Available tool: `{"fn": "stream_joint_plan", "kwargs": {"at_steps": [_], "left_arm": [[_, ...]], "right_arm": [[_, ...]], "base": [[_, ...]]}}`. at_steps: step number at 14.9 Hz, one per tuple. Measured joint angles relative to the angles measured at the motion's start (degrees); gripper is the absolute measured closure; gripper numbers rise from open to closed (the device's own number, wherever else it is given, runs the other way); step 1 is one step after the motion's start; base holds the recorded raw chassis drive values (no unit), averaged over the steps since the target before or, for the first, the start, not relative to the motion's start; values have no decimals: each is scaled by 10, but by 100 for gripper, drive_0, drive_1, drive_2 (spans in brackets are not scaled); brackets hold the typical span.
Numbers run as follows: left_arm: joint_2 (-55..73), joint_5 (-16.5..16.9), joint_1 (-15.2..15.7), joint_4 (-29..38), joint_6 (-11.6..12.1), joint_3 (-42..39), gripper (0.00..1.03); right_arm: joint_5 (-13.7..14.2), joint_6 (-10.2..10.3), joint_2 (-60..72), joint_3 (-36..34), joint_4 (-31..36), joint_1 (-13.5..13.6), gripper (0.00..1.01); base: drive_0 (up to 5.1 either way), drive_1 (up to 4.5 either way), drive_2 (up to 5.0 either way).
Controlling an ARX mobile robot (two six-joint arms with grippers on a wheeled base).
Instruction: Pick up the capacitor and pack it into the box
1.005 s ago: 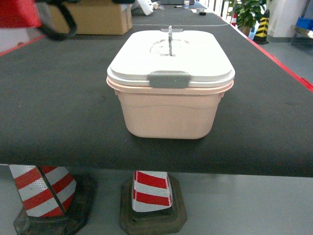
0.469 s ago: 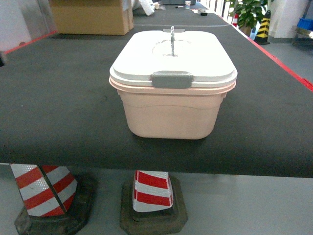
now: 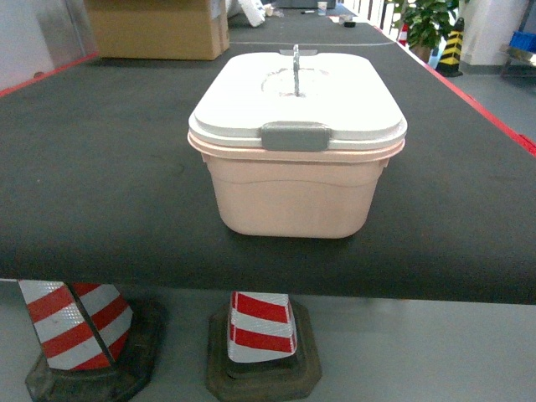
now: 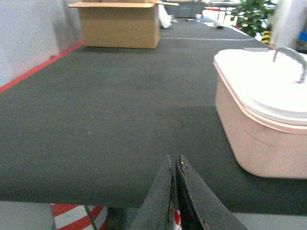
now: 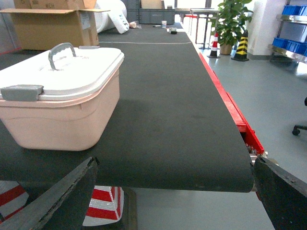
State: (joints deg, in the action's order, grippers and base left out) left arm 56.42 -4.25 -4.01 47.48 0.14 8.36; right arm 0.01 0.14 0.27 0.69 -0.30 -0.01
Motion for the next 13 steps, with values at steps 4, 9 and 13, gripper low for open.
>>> {"fn": "stream_joint_plan", "kwargs": {"at_steps": [4, 9, 13], "left_arm": [[-97, 41, 41, -31, 0, -51, 101], [-222, 42, 40, -139, 0, -76, 101], [-317, 42, 40, -227, 0, -76, 101]], "right_arm": [[0, 0, 0, 0, 0, 0, 3], [0, 0, 0, 0, 0, 0, 3], [0, 0, 0, 0, 0, 0, 3]], "base": [[0, 0, 0], [0, 0, 0], [0, 0, 0]]}}
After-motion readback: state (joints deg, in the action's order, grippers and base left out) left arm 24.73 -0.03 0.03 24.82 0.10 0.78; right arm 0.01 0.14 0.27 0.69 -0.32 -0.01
